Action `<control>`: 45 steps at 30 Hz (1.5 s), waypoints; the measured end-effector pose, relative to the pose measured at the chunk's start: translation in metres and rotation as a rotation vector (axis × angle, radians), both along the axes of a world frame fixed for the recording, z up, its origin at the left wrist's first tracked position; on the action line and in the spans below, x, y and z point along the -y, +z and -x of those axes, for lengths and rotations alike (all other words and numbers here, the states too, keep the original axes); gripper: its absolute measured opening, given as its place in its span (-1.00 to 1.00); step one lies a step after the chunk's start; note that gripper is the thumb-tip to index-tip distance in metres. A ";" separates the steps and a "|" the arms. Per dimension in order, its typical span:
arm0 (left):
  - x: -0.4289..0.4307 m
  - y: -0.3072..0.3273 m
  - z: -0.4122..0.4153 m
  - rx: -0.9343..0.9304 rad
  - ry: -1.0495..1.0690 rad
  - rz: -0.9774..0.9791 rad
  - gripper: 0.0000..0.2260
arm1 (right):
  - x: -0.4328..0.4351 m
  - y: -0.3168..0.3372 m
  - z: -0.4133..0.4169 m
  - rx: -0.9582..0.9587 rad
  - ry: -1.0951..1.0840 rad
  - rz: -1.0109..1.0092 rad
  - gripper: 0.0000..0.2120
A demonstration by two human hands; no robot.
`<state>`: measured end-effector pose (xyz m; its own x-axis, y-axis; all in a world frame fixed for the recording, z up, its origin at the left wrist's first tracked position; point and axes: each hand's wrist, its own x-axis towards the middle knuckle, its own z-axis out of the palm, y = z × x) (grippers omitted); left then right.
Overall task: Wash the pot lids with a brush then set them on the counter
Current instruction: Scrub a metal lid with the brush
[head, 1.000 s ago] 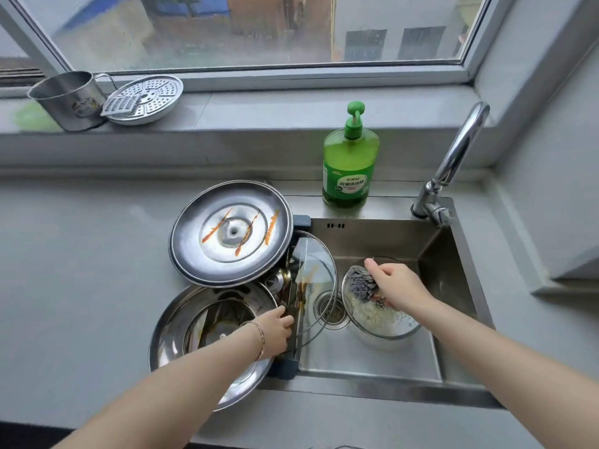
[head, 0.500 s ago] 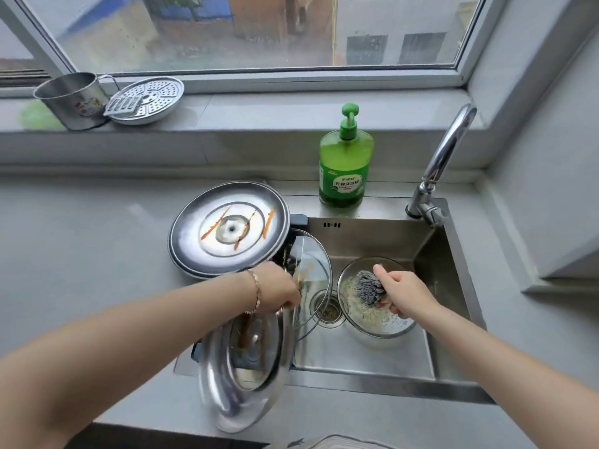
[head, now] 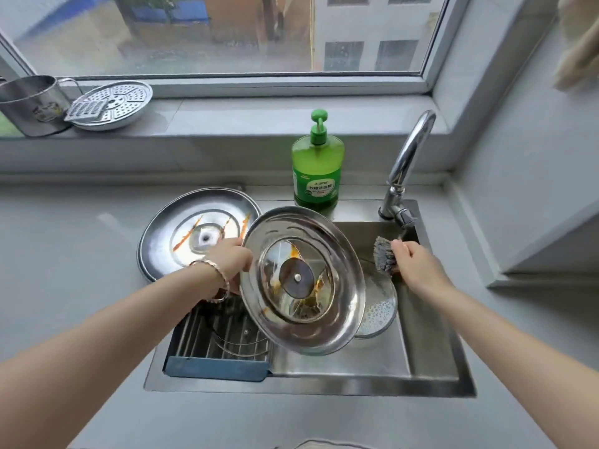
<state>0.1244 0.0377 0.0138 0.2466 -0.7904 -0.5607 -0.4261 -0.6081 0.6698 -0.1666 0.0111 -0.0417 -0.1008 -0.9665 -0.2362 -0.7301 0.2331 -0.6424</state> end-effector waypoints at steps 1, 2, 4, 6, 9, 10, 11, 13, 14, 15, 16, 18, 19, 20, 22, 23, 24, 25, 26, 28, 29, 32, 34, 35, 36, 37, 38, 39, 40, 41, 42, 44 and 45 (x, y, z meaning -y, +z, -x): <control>-0.007 -0.001 0.004 -0.179 0.106 -0.084 -0.87 | -0.002 0.002 -0.002 0.003 0.029 0.007 -0.62; -0.014 -0.001 0.008 -0.329 0.165 -0.155 -0.86 | -0.005 0.003 -0.005 0.002 0.074 0.001 -0.61; -0.025 -0.004 0.014 -0.513 0.173 -0.245 -0.80 | -0.016 -0.002 -0.013 0.023 0.216 -0.034 -0.65; -0.035 -0.004 0.022 -0.594 0.142 -0.260 -0.74 | -0.028 -0.005 -0.021 -0.039 0.316 -0.093 -0.67; -0.048 -0.002 0.040 -0.602 0.107 -0.168 -0.66 | -0.046 0.001 -0.040 -0.125 0.344 -0.063 -0.49; -0.053 -0.001 0.046 -0.576 0.093 -0.127 -0.65 | -0.056 0.005 -0.051 -0.081 0.394 -0.031 -0.50; -0.058 -0.002 0.051 -0.549 0.084 -0.091 -0.65 | -0.068 0.009 -0.062 -0.031 0.460 0.001 -0.51; -0.068 -0.004 0.056 -0.550 0.112 -0.040 -0.59 | -0.076 0.015 -0.070 0.099 0.493 -0.018 -0.50; -0.072 -0.003 0.057 -0.573 0.140 -0.021 -0.56 | -0.068 0.015 -0.064 0.168 0.417 -0.034 -0.51; -0.074 -0.002 0.058 -0.583 0.152 -0.003 -0.53 | -0.056 0.013 -0.055 0.225 0.296 -0.035 -0.52; -0.076 0.000 0.059 -0.580 0.143 0.014 -0.53 | -0.045 0.010 -0.046 0.227 0.199 -0.031 -0.52; -0.076 0.003 0.063 -0.572 0.120 0.047 -0.53 | -0.041 0.010 -0.040 0.192 0.171 -0.014 -0.51; -0.076 0.005 0.065 -0.571 0.117 0.059 -0.53 | -0.047 0.014 -0.046 0.240 0.230 -0.006 -0.50; -0.077 0.006 0.067 -0.573 0.118 0.065 -0.53 | -0.056 0.020 -0.055 0.326 0.305 -0.012 -0.48; -0.078 0.007 0.069 -0.583 0.133 0.062 -0.51 | -0.063 0.025 -0.061 0.397 0.370 -0.028 -0.45; -0.079 0.008 0.069 -0.589 0.135 0.062 -0.50 | -0.055 0.025 -0.057 0.376 0.316 -0.018 -0.45; -0.081 0.009 0.069 -0.592 0.126 0.066 -0.50 | -0.044 0.022 -0.048 0.346 0.224 -0.007 -0.47; -0.083 0.010 0.070 -0.594 0.117 0.073 -0.53 | -0.036 0.019 -0.040 0.292 0.158 0.000 -0.47; -0.085 0.012 0.071 -0.593 0.113 0.081 -0.55 | -0.035 0.017 -0.036 0.235 0.129 0.008 -0.47; -0.087 0.012 0.073 -0.579 0.126 0.100 -0.53 | -0.051 0.017 -0.042 0.231 0.198 0.017 -0.48; -0.088 0.011 0.075 -0.581 0.144 0.109 -0.53 | -0.064 0.022 -0.051 0.287 0.274 0.017 -0.47; -0.087 0.007 0.076 -0.586 0.168 0.114 -0.55 | -0.066 0.025 -0.057 0.356 0.315 -0.013 -0.47; -0.086 0.007 0.074 -0.590 0.168 0.127 -0.53 | -0.043 0.018 -0.041 0.246 0.183 0.003 -0.48; -0.086 0.006 0.072 -0.582 0.173 0.142 -0.50 | -0.039 0.015 -0.034 0.183 0.159 0.004 -0.48; -0.086 0.005 0.069 -0.566 0.177 0.164 -0.49 | -0.043 0.014 -0.032 0.153 0.157 -0.017 -0.48; -0.085 0.004 0.067 -0.544 0.179 0.186 -0.50 | -0.052 0.015 -0.034 0.168 0.188 -0.045 -0.49; -0.085 0.004 0.066 -0.520 0.176 0.206 -0.49 | -0.066 0.018 -0.040 0.222 0.240 -0.073 -0.49; -0.084 0.003 0.066 -0.502 0.170 0.224 -0.49 | -0.079 0.024 -0.050 0.311 0.300 -0.096 -0.49; -0.084 0.002 0.067 -0.498 0.167 0.233 -0.48 | -0.085 0.026 -0.056 0.387 0.336 -0.101 -0.48; -0.083 0.002 0.069 -0.508 0.168 0.232 -0.47 | -0.082 0.026 -0.058 0.426 0.338 -0.083 -0.48; -0.083 0.001 0.071 -0.526 0.169 0.222 -0.47 | -0.071 0.024 -0.056 0.426 0.298 -0.062 -0.48; -0.083 0.001 0.072 -0.539 0.164 0.204 -0.48 | -0.046 0.020 -0.045 0.332 0.185 -0.029 -0.48; -0.083 0.002 0.072 -0.540 0.165 0.200 -0.48 | -0.042 0.017 -0.038 0.268 0.146 -0.021 -0.48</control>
